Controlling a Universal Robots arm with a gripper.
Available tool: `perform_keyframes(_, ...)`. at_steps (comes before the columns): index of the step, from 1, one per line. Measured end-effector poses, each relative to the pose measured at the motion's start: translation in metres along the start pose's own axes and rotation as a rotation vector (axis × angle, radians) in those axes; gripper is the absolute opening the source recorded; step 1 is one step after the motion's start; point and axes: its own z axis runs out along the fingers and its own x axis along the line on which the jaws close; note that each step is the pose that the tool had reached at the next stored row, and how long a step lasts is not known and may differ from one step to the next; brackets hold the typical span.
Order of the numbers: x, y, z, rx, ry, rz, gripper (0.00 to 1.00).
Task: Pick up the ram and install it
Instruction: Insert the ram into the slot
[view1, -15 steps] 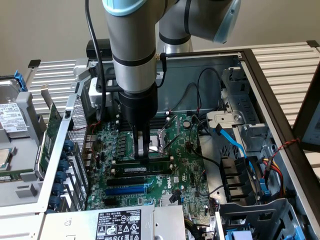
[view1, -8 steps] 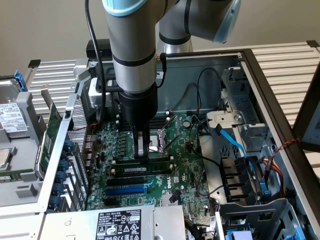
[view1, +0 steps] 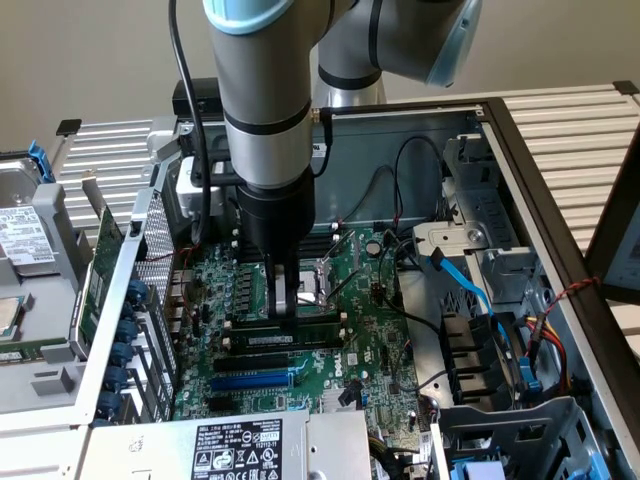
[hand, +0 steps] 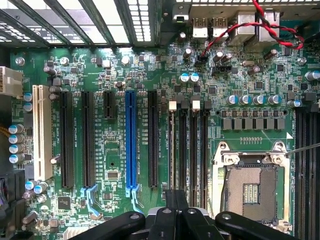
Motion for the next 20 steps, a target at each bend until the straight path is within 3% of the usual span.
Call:
perform_keyframes(5,0.0,0.0007,0.0001,-0.0003,-0.0087,0.0,0.1)
perform_keyframes(13,0.0,0.0013,-0.0005,-0.0005,-0.0116,0.0,0.1)
perform_keyframes(20,0.0,0.0009,-0.0212,-0.0012,-0.0114,0.0,0.1)
